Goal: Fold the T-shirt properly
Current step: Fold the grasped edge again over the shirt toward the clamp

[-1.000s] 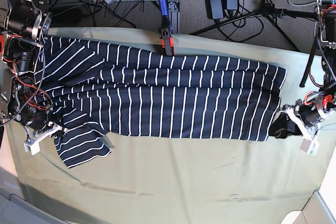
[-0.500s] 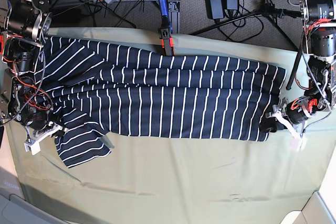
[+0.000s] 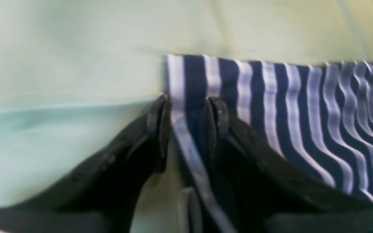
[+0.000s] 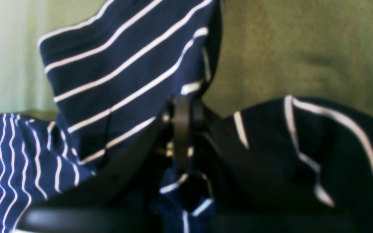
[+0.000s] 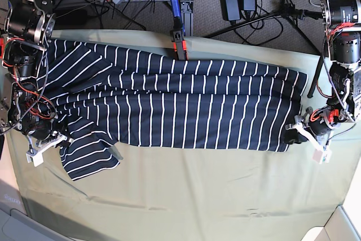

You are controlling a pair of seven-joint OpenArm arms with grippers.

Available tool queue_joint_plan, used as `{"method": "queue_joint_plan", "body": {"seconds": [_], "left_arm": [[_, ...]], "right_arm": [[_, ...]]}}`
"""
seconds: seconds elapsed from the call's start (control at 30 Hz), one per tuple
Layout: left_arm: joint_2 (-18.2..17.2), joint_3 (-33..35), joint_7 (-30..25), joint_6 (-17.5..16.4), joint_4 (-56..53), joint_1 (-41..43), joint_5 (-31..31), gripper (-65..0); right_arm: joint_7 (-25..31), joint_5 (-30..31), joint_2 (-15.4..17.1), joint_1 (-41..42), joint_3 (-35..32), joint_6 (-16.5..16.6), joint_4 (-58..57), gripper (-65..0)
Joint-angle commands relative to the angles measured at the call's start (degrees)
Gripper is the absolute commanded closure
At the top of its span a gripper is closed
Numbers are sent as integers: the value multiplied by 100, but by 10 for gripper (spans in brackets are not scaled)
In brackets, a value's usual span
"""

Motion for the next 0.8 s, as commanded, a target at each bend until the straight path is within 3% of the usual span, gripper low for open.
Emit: {"method": "queue_joint_plan", "body": {"seconds": [0.0,0.13,0.77], "left_arm": [[-94,-39,-107,57,79,-136,-66,-229],[-92,-79,-131,188,79,-144,114,-229],[380,-79,140,118,81,-133,-98,-223]], "right_arm": [[70,94,96,151,11,232,114,0],[68,96,94,151,11,232,114,0],[46,96,96,136,11,232,114,0]]}}
